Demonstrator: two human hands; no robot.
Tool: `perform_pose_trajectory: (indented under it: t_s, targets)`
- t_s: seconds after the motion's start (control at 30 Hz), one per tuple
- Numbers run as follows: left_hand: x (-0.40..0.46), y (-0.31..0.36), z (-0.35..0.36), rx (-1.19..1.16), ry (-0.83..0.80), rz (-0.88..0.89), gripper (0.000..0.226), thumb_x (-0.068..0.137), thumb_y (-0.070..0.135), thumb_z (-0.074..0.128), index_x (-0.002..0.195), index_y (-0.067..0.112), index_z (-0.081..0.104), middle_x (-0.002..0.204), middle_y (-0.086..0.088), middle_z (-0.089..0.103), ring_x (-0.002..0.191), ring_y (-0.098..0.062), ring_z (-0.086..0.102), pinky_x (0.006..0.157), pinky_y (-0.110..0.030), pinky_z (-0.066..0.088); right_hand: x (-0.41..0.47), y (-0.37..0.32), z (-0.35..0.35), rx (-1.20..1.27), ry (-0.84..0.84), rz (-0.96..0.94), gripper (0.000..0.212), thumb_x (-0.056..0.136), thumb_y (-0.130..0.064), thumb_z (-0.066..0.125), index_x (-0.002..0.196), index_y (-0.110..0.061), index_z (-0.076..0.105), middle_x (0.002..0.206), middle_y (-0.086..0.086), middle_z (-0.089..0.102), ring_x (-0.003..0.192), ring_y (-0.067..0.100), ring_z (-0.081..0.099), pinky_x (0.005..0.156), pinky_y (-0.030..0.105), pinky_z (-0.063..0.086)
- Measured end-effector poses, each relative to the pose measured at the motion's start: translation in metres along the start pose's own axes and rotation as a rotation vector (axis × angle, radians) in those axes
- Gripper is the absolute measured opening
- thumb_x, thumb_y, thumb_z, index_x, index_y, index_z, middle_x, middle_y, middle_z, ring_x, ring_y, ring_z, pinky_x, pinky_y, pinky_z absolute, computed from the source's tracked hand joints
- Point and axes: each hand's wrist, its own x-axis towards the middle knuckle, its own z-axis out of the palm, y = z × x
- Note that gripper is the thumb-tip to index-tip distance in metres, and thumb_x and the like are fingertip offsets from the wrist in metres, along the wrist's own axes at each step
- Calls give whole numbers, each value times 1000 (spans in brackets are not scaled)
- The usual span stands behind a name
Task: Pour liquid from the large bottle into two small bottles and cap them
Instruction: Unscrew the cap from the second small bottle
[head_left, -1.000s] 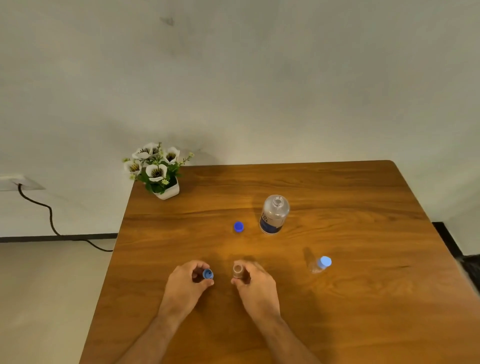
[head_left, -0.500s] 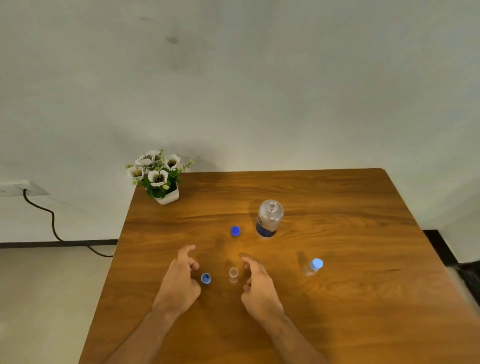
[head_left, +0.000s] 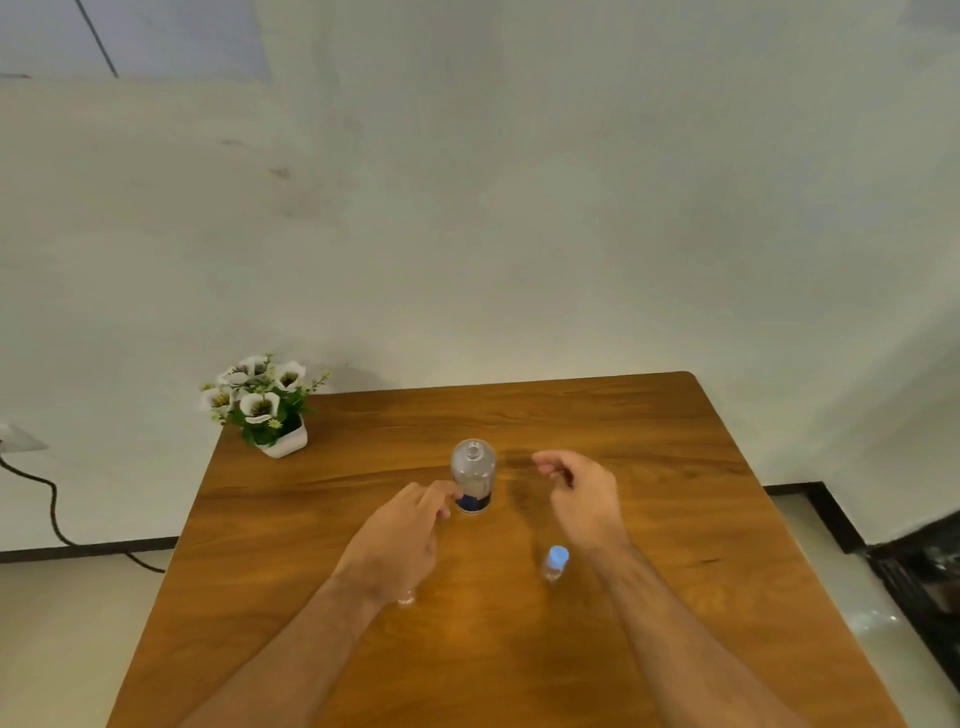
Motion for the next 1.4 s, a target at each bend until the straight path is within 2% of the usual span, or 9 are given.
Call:
perform_pose_trajectory:
  t_s: [0.1, 0.23, 0.37, 0.47, 0.57, 0.73, 0.93, 1.07, 1.4]
  targets:
    - [6, 15, 22, -6, -61, 18, 71, 82, -4, 56, 138, 36, 40, 128, 14, 53, 107, 4, 52, 97, -18, 46, -10, 47, -17, -38, 70, 78, 60, 76, 18, 49, 117, -20, 69, 110, -7, 70, 93, -1, 60, 72, -4, 38]
    - [13, 33, 46, -35, -83, 16, 73, 82, -7, 52, 139, 38, 40, 132, 15, 52, 115, 3, 51, 105, -24, 45, -29, 97, -5, -31, -25, 190, 66, 77, 15, 50, 127, -27, 62, 120, -8, 67, 79, 3, 62, 61, 5, 43]
    - [21, 45, 68, -31, -137, 18, 72, 83, -8, 50, 137, 39, 41, 134, 16, 50, 120, 2, 48, 107, -26, 43, -39, 114, 16, 13, -213, 238, 74, 83, 6, 63, 141, -37, 46, 128, -17, 57, 92, 1, 61, 69, 9, 49]
    - [28, 52, 80, -51, -129, -1, 68, 86, -4, 52, 136, 40, 41, 133, 16, 52, 121, 1, 48, 106, -26, 44, -39, 117, 27, -43, -304, 178, 76, 82, -4, 72, 144, -37, 43, 132, -16, 54, 107, 7, 60, 96, 23, 50]
    - [33, 57, 91, -64, -146, -6, 57, 91, 9, 54, 138, 38, 40, 132, 14, 54, 122, 0, 49, 107, -26, 43, -37, 121, 35, -156, -307, 113, 62, 84, -14, 73, 140, -27, 50, 137, -10, 49, 123, 14, 51, 108, 28, 38]
    - [43, 69, 102, -119, -213, -7, 56, 89, 22, 65, 138, 38, 44, 137, 17, 53, 126, 1, 47, 110, -26, 39, -34, 118, 36, -122, -284, 33, 24, 86, -20, 72, 109, -17, 68, 111, -6, 60, 99, 13, 59, 90, 30, 48]
    - [58, 92, 77, -233, -157, 24, 23, 88, 44, 60, 111, 40, 59, 104, 23, 65, 99, 5, 57, 88, -22, 48, -17, 93, 9, -42, -263, -8, 22, 85, -17, 72, 104, -26, 69, 89, -14, 67, 76, 4, 61, 63, 12, 45]
    - [77, 111, 35, -354, -12, 50, 31, 88, 56, 49, 105, 36, 62, 101, 17, 67, 96, 0, 60, 83, -16, 49, 6, 54, -14, 88, -179, -7, 32, 84, -9, 72, 110, -28, 69, 87, -12, 70, 72, 6, 65, 58, 14, 50]
    - [124, 162, -86, -567, 186, 75, 20, 102, 24, 50, 116, 29, 63, 113, 13, 68, 106, -4, 63, 86, -9, 48, 47, -77, -75, 306, -66, -143, 26, 87, -2, 70, 101, -24, 66, 91, -6, 72, 67, 10, 69, 55, 18, 53]
